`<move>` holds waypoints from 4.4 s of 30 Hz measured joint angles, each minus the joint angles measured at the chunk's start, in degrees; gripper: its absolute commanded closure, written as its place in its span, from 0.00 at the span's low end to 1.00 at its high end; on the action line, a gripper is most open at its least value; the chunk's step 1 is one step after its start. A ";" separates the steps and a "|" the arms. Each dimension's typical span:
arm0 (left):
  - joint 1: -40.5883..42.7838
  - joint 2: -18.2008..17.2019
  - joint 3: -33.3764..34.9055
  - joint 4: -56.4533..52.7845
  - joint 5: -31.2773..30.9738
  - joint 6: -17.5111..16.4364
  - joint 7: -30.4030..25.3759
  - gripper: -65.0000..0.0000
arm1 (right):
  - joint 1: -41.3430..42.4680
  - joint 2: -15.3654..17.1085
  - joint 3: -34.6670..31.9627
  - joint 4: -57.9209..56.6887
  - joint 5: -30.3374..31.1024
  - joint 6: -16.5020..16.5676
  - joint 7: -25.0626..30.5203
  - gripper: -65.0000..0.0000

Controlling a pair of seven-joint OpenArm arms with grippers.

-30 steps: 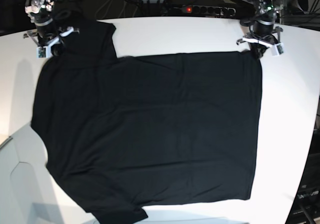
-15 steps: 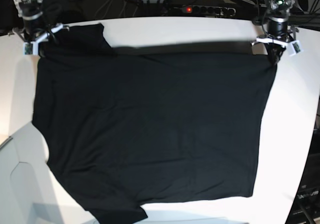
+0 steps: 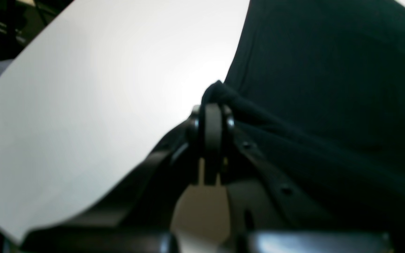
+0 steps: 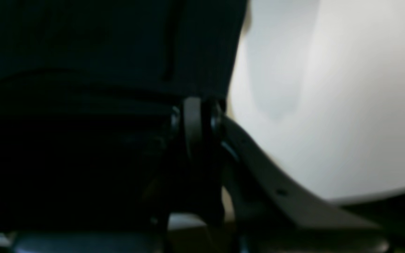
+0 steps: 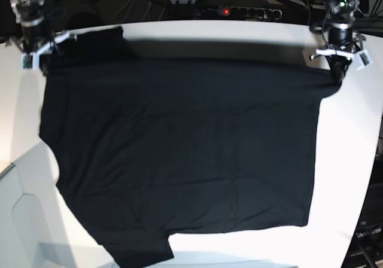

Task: Fold the T-shirt properly
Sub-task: 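Grasp the shoulder corners with both grippers and pull them toward the hem, then lift the shirt with both grippers and drag it back toward the robot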

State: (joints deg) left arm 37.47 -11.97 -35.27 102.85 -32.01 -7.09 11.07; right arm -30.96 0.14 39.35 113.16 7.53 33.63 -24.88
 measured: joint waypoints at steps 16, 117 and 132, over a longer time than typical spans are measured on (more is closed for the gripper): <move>-23.56 2.40 -0.11 -3.13 0.74 0.66 17.38 1.00 | 29.59 4.61 -10.32 -10.78 -6.29 0.02 -13.18 1.00; -29.99 -0.15 3.87 -25.83 -0.37 -0.04 17.99 1.00 | 35.56 15.52 -9.01 -44.44 -8.44 2.23 -0.20 1.00; -33.48 -0.39 2.12 -12.07 0.61 0.55 20.06 1.00 | 37.42 15.10 -9.16 -26.64 -8.90 3.45 -12.85 1.00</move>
State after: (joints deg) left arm 3.99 -12.36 -33.15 90.78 -31.40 -6.55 31.14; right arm 6.46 15.25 30.20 86.52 -1.37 37.08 -37.74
